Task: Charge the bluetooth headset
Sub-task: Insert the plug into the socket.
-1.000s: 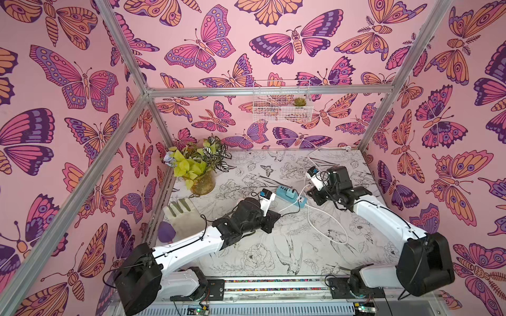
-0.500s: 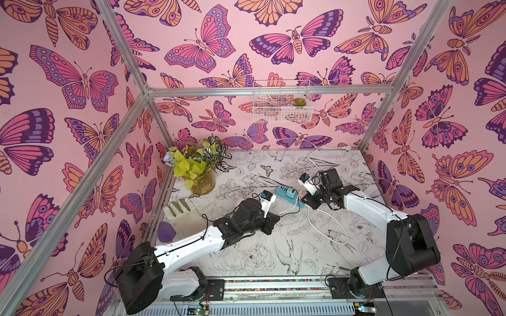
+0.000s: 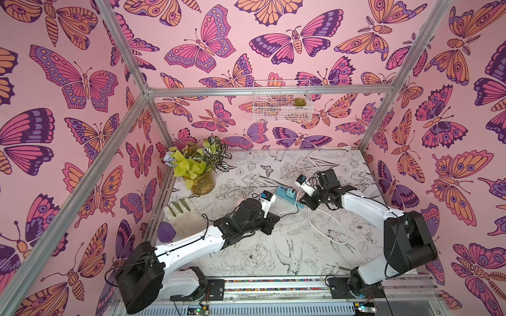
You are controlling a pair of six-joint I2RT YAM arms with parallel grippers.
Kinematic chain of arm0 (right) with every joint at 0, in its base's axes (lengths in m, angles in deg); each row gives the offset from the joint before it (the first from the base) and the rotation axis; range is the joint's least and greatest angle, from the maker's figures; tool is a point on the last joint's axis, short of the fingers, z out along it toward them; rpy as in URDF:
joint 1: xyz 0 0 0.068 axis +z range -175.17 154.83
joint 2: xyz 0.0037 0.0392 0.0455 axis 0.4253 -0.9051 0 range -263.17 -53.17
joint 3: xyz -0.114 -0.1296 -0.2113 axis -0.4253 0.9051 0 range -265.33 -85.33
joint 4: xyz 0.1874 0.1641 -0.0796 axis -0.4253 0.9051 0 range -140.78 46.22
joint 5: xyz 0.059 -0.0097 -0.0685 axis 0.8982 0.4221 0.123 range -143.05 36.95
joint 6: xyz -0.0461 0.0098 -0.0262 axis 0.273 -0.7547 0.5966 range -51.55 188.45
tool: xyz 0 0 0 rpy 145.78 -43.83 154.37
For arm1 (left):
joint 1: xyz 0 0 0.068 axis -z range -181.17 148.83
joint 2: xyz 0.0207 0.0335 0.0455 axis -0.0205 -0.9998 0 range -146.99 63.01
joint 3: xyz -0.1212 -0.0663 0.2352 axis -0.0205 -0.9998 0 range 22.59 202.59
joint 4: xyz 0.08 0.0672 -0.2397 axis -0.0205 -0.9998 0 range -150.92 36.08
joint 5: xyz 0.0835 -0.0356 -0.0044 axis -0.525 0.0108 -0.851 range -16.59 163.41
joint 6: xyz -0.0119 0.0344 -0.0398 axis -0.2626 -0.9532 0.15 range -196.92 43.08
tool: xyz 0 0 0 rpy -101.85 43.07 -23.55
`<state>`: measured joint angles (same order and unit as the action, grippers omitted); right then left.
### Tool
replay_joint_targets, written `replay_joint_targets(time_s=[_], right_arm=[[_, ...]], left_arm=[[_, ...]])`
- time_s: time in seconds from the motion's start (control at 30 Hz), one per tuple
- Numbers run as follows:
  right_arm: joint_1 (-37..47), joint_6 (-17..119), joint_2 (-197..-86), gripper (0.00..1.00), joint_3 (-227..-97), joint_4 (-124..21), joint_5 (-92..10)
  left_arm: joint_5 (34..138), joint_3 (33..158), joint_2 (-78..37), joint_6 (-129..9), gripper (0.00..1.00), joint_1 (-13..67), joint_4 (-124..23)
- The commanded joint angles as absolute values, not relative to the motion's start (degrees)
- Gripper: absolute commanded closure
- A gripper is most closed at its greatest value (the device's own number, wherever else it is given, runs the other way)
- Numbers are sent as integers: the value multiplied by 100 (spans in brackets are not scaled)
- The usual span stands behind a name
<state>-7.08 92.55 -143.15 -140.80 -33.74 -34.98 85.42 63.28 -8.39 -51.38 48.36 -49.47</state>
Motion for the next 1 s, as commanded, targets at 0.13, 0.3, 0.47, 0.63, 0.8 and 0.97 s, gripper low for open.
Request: replay_joint_targets(time_s=[0.13, 0.3, 0.47, 0.63, 0.8, 0.97], right_arm=[[-724, 9443, -14546, 88, -14133, -3601, -3512], [-792, 9413, -14521, 89, -14109, -3707, -3419], [-837, 9363, -14365, 88, -14018, -3866, -3363], [-862, 9426, -14366, 89, -14062, -3790, -3407], [-897, 9450, -14469, 89, -14035, -3910, -3359], [-900, 9581, -14625, 88, -14077, -3881, -3370]], left_arm=[[8545, 6303, -845, -5235, 100, 4857, -4993], [8527, 6296, -837, -5242, 100, 4857, -4996], [8531, 6297, -836, -5239, 100, 4857, -4997], [8536, 6315, -862, -5231, 100, 4857, -4997], [8545, 6300, -854, -5218, 100, 4857, -4997], [8528, 6273, -837, -5204, 100, 4855, -4986]])
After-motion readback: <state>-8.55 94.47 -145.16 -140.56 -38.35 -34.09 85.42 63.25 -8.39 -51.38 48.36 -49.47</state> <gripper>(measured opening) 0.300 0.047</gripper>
